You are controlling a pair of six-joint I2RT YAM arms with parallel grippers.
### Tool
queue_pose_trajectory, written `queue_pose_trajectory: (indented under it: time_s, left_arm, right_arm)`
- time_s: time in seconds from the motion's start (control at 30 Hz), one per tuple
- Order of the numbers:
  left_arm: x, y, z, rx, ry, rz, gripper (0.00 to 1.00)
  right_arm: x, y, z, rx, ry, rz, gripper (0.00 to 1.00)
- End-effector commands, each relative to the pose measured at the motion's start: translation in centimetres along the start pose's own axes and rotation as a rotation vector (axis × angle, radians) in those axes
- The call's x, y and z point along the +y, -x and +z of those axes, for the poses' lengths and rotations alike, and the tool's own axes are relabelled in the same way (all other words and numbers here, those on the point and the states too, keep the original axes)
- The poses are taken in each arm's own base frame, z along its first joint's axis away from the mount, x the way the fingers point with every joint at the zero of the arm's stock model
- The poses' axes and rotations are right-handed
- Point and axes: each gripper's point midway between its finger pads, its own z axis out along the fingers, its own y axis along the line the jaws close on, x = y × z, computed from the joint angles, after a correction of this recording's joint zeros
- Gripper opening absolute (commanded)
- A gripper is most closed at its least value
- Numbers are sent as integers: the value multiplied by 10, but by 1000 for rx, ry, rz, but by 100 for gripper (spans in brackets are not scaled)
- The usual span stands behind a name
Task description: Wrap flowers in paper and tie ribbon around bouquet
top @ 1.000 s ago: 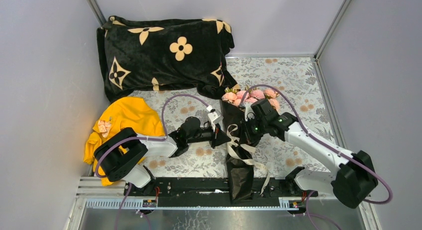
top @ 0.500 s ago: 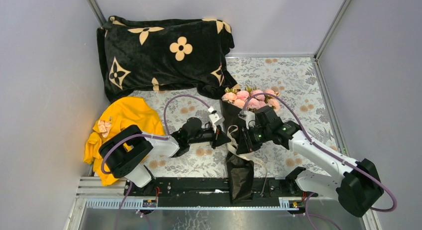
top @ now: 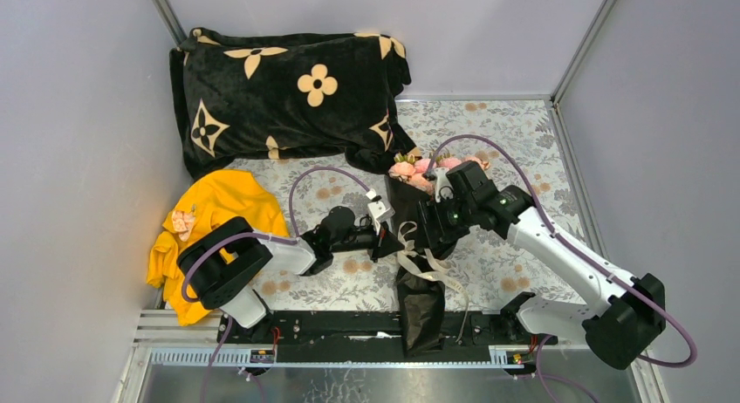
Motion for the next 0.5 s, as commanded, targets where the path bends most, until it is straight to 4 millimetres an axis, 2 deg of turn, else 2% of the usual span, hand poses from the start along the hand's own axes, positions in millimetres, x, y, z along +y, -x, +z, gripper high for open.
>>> queue_pose_trajectory:
  time_s: [0.0,0.03,0.13,0.2,0.3,0.47]
  left_arm:
    - [3,17,-1,-72,12,57,0]
    - [3,17,-2,-72,11,57,0]
    - [2,18,-2,-80,7,57,0]
    - [0,19,-3,-82,4,60,0]
    - [1,19,-4,-83,8,60,0]
    - [0,19,-4,-84,7,57,0]
  right_arm:
    - [-30,9,-23,-29,-188,49,73]
    - [-36,12,-24,-41,-211,63,66]
    - [-42,15,-15,-56,-220,102,28]
    - [-41,11,-4,-40,-186,116,15]
    - [-37,-1,10,2,-130,138,10]
    - [-49,-10,23,14,-159,150,9]
